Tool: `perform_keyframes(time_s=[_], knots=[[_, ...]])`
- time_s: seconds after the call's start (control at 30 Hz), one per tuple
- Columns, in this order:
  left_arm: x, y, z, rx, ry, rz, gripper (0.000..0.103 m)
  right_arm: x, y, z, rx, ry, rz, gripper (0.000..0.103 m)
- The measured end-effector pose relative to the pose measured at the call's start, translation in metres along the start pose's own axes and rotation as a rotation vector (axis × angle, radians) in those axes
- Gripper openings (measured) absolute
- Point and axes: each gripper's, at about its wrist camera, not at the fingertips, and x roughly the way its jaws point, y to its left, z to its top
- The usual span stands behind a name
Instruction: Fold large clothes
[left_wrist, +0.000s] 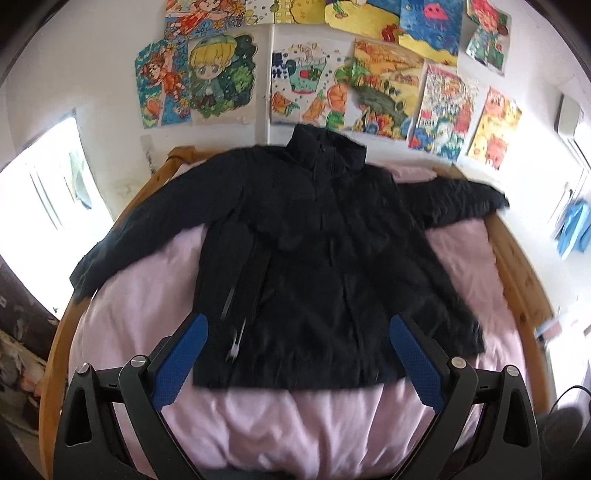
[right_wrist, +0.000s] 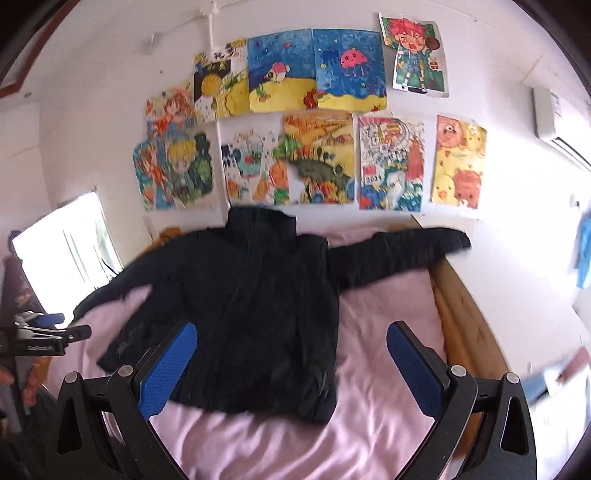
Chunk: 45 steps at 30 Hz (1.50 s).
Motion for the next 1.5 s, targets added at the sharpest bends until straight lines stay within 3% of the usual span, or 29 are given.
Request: perform_keyframes(time_s=[0.1,0.3,0.57,0.67,0.77,0.93,1.13,1.17,1.23,1.27,1.33,1.5], knots=[[0.02,-0.011,0.037,0.025,-0.021,-0.025,0.097,0.031,-0.045,0.033,0.085,0.081,0.091,0.103],[0.099,-0.044,0.079,0.072,-0.062,-0.078,0.097,0.112,-0.149,0.055,0.355,0.096,0.057,0.103],[0.251,-0.077,0.096,0.096,-0.028,-0.136,0.097,0.241,-0.266,0.025,0.726,-0.013,-0.004,0.103],[0.302,-0.083,0.089,0.107,0.009,-0.165,0.097,0.286,-0.297,0.008,0.835,-0.052,-0.048,0.093],[0.337,-0.085,0.082,0.091,0.053,-0.176,0.097,0.322,-0.322,0.004,0.866,-0.077,-0.11,0.084],[0.366,-0.085,0.079,0.083,0.113,-0.195,0.097,0.365,-0.358,-0.007,0.974,-0.13,-0.185,0.081],[0.375,-0.081,0.09,0.046,0.152,-0.24,0.097,0.385,-0.388,-0.016,1.122,-0.26,-0.163,0.079],[0.376,-0.079,0.092,0.032,0.161,-0.255,0.097,0.387,-0.39,-0.017,1.13,-0.269,-0.163,0.075],[0.377,-0.075,0.095,0.002,0.178,-0.286,0.097,0.391,-0.394,-0.018,1.153,-0.275,-0.184,0.039],[0.374,-0.072,0.097,-0.008,0.179,-0.301,0.097,0.392,-0.394,-0.017,1.157,-0.275,-0.185,0.034],[0.369,-0.064,0.103,-0.025,0.183,-0.321,0.097,0.39,-0.39,-0.012,1.132,-0.289,-0.196,0.015],[0.349,-0.043,0.123,-0.076,0.145,-0.364,0.097,0.382,-0.348,0.039,0.819,-0.3,-0.288,0.007]])
